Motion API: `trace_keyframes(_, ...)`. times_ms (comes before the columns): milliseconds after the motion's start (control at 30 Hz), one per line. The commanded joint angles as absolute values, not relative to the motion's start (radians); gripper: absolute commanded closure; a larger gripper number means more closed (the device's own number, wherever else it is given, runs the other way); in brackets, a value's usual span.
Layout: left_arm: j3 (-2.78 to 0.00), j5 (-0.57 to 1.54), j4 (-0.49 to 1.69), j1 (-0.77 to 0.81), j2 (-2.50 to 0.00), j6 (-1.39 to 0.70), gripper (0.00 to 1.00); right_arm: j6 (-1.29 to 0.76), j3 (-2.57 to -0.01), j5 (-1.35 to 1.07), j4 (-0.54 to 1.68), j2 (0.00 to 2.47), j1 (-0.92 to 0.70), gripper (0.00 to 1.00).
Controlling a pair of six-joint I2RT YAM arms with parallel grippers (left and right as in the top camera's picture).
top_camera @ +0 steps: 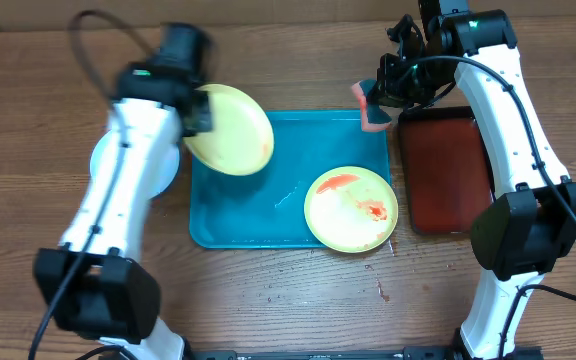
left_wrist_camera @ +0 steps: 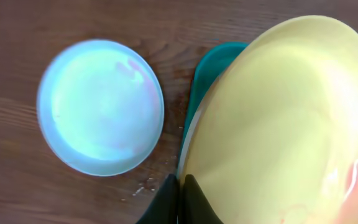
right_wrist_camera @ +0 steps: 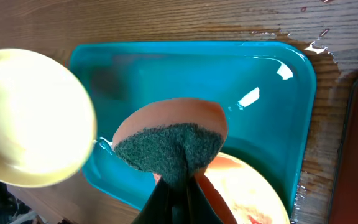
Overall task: Clean dirty plates on tray and stack at the side
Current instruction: 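Place the yellow plate onto the white plate left of the tray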
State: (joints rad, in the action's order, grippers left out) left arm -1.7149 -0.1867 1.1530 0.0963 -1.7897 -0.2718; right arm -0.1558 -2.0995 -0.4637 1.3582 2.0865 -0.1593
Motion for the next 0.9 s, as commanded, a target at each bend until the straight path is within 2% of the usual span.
trace_keyframes(0, -1.736, 0.094, 1.148, -0.065, -1.773, -0.208, 0.96, -0.148, -2.105, -0.463, 1.357, 2.053, -0.162, 0.96)
trace_keyframes(200, -1.711, 0.123, 1.144, -0.318, -1.773, -0.186, 0.96, -0.148, -2.105, -0.463, 1.356, 2.053, -0.162, 0.96)
trace_keyframes(433, -1.572, 0.094, 1.022, -0.486, -1.773, -0.229, 0.96, -0.148, -2.105, -0.463, 1.357, 2.053, -0.162, 0.96)
trace_keyframes(567, -1.480, -0.025, 0.941, -0.518, -1.774, -0.300, 0.96, -0.148, -2.105, -0.463, 1.363, 2.053, -0.162, 0.96)
trace_keyframes(867, -1.283, -0.030, 0.720, -0.516, -1.778, -0.319, 0.95, -0.148, -2.105, -0.463, 1.367, 2.053, -0.162, 0.96)
